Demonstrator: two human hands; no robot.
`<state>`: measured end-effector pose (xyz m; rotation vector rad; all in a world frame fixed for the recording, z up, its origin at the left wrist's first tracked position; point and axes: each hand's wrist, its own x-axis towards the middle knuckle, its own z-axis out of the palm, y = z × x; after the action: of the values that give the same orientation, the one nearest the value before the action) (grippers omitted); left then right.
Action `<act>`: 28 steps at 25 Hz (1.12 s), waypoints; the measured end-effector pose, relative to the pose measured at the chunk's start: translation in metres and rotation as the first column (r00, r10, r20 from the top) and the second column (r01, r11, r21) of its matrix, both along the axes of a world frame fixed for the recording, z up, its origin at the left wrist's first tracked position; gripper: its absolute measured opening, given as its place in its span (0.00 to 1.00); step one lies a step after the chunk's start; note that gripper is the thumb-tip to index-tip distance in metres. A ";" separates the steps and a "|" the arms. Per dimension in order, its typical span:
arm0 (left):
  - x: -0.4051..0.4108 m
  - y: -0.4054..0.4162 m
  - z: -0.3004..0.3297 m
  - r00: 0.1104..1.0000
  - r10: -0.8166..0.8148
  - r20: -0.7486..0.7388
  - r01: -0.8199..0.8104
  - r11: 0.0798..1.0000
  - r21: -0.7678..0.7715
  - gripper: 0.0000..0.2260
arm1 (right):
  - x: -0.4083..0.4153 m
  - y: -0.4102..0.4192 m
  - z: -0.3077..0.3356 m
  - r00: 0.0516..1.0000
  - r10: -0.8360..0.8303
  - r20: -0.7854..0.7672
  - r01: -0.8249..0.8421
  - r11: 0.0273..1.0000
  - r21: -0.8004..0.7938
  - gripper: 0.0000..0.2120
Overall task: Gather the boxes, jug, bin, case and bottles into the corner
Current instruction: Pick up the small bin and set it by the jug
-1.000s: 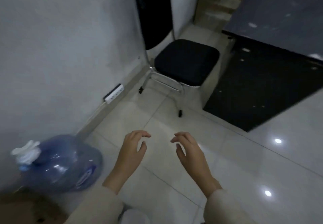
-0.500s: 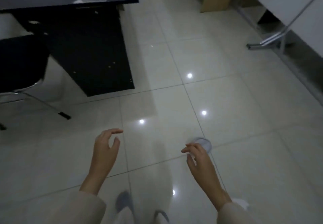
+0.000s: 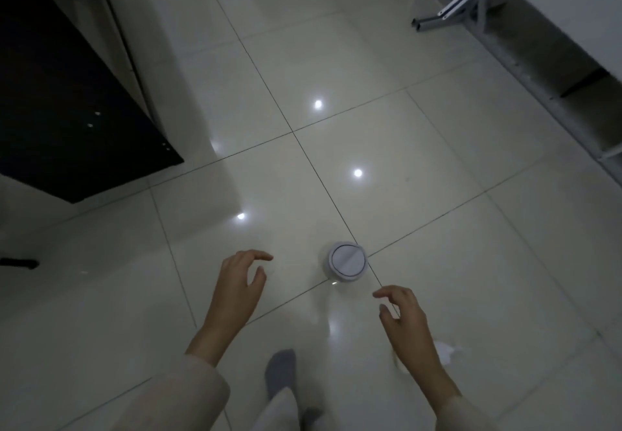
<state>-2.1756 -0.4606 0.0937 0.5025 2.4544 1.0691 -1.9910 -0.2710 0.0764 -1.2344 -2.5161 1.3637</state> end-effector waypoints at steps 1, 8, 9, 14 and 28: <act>-0.005 0.012 -0.014 0.999 -0.039 0.011 0.039 0.999 -0.009 0.11 | -0.007 0.008 -0.012 1.000 -0.020 0.002 0.020 1.000 -0.009 0.13; -0.015 0.090 -0.135 0.978 -0.157 0.135 0.163 0.986 -0.035 0.13 | -0.039 0.048 -0.124 0.991 -0.099 0.091 0.110 0.986 -0.125 0.14; -0.015 0.099 -0.155 0.974 -0.168 0.152 0.176 0.984 -0.040 0.14 | -0.042 0.055 -0.142 0.988 -0.113 0.101 0.126 0.983 -0.132 0.15; -0.011 0.139 -0.261 0.968 -0.148 0.200 0.163 0.985 -0.060 0.17 | -0.058 0.095 -0.239 0.962 -0.205 0.180 0.237 0.955 -0.180 0.25; 0.034 0.100 -0.302 0.813 0.235 0.532 -0.286 0.958 0.014 0.28 | -0.106 0.020 -0.270 0.993 -0.056 0.100 0.087 0.937 -0.339 0.22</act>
<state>-2.1415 -0.3601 -0.2086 -0.1135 2.0170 1.2379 -2.0968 -0.2510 -0.1935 -1.4553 -2.3244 1.8263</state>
